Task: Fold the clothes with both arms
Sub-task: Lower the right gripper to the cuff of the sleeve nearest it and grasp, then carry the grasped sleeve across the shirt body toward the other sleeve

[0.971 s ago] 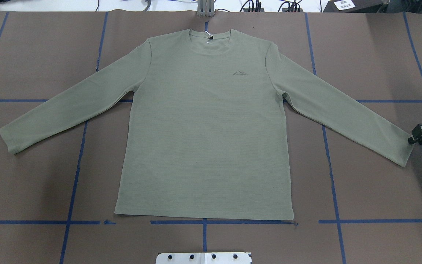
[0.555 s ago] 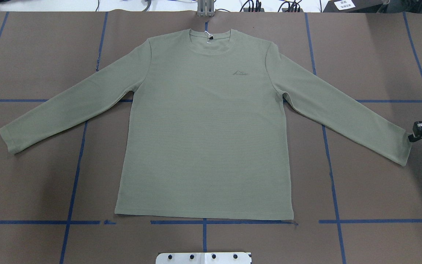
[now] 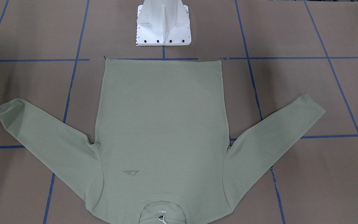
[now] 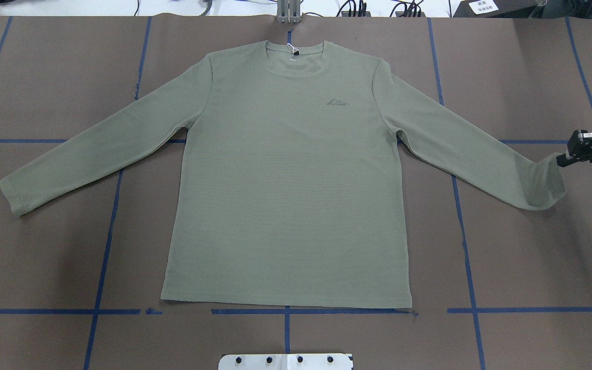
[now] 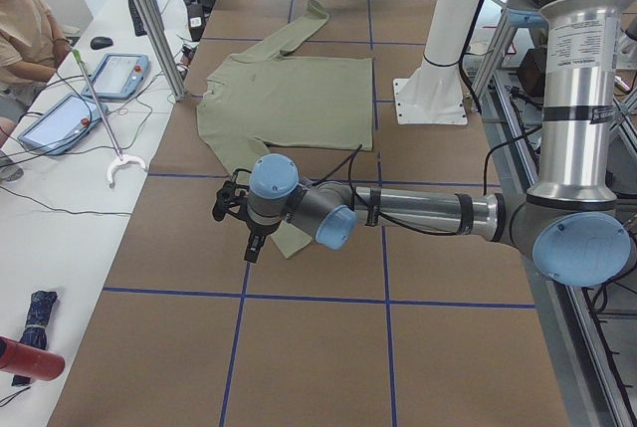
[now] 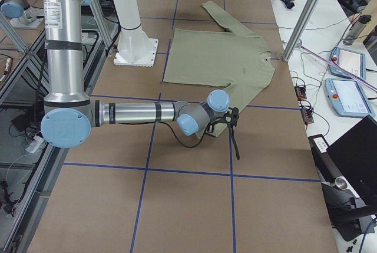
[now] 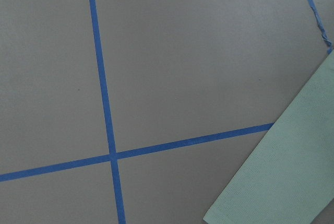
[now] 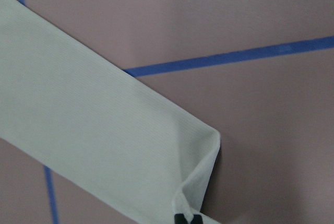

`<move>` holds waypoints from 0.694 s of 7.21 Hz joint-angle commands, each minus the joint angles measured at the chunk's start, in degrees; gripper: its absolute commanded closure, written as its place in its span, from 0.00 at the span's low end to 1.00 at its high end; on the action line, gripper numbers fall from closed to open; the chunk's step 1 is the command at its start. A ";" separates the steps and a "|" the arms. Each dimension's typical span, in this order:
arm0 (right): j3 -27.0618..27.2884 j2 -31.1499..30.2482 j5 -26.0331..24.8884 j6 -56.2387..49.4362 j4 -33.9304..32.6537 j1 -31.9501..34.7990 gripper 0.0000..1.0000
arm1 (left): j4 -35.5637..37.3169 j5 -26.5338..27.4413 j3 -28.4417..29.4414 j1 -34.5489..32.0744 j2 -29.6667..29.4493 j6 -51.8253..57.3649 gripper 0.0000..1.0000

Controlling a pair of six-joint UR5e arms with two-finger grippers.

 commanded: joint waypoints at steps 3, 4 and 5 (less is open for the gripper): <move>3.52 23.81 -6.12 38.90 -1.38 -11.54 1.00 | -0.16 -0.09 0.67 0.00 -0.03 -0.01 0.01; 2.65 32.67 -12.17 41.34 -9.65 -16.37 1.00 | -0.16 0.00 0.75 0.00 -0.03 -0.01 0.01; 0.73 42.33 -18.14 42.67 -18.52 -20.76 1.00 | -0.16 -0.26 0.49 0.00 0.06 -0.01 0.01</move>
